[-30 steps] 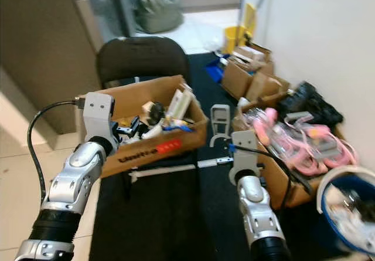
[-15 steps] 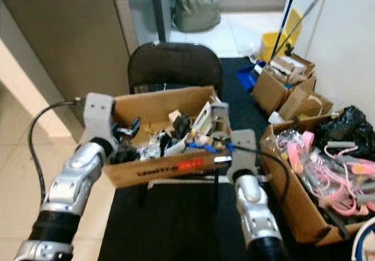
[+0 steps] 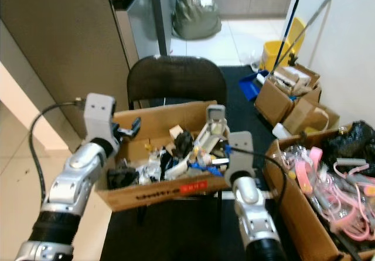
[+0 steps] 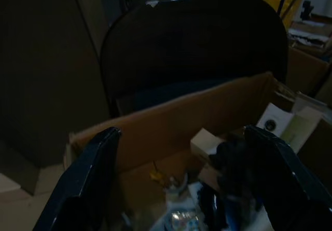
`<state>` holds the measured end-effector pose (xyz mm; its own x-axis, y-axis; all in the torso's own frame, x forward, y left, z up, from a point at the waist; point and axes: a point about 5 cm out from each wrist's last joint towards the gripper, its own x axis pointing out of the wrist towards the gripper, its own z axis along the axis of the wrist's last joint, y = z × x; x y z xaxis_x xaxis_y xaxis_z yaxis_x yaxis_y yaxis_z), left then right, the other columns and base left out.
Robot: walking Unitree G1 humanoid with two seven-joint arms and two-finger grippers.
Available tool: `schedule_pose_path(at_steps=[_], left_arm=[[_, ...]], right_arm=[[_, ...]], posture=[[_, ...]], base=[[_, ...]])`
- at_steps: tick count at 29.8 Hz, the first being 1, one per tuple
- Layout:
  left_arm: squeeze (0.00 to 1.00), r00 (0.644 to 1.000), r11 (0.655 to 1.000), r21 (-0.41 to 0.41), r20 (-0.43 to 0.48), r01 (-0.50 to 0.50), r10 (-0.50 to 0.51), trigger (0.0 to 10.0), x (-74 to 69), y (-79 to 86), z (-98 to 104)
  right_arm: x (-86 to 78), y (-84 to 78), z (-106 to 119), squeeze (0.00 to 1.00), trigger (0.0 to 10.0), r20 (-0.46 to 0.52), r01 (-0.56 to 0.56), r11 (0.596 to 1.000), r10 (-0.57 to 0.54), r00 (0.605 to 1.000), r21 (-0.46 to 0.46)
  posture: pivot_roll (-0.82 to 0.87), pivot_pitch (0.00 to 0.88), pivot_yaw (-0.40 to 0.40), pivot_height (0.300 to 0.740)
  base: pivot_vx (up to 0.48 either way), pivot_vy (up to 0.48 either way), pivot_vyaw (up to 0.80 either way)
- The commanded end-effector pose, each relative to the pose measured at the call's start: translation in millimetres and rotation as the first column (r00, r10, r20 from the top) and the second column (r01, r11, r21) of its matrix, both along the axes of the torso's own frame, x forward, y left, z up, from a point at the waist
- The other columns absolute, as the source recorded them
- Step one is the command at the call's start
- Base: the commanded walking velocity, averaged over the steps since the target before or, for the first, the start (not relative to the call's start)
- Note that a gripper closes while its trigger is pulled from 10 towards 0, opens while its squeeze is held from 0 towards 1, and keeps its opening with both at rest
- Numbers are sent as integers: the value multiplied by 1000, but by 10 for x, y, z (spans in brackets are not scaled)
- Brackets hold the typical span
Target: Picking trash to rubbish bin
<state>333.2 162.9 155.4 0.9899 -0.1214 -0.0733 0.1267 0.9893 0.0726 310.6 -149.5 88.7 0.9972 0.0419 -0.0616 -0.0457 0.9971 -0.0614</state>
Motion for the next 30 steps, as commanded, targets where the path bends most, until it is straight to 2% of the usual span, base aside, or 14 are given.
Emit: schedule_pose_path(at_steps=[1, 20, 25, 28, 30], left_arm=[[0, 1000, 1000, 9, -10, -13, 13, 10000, -21, 53, -32], [0, 1000, 1000, 11, -6, -9, 9, 10000, -25, 54, -38], [0, 1000, 1000, 25, -15, 11, -11, 10000, -32, 43, -47], [0, 995, 991, 103, -44, 90, -85, 10000, -63, 9, -88], [0, 986, 981, 106, -65, 161, -155, 10000, -98, -7, -107]], right_arm=[[-19, 53, -36, 0, 10000, -13, -13, 1000, 13, 1000, 19], [-18, 73, -37, 0, 10000, -17, -30, 999, 30, 999, 18], [2, 74, -29, 0, 10000, -17, -33, 999, 33, 999, 20], [9, 71, -27, 0, 10000, -18, -41, 999, 42, 999, 19], [15, 76, -21, 0, 10000, -14, -54, 998, 54, 998, 26]], posture=[[26, 91, 49, 740], [26, 95, 41, 740], [28, 97, 40, 740], [29, 100, 37, 740], [27, 96, 36, 740]], base=[[337, 0, 0], [331, 0, 0], [0, 0, 0], [0, 0, 0], [0, 0, 0]])
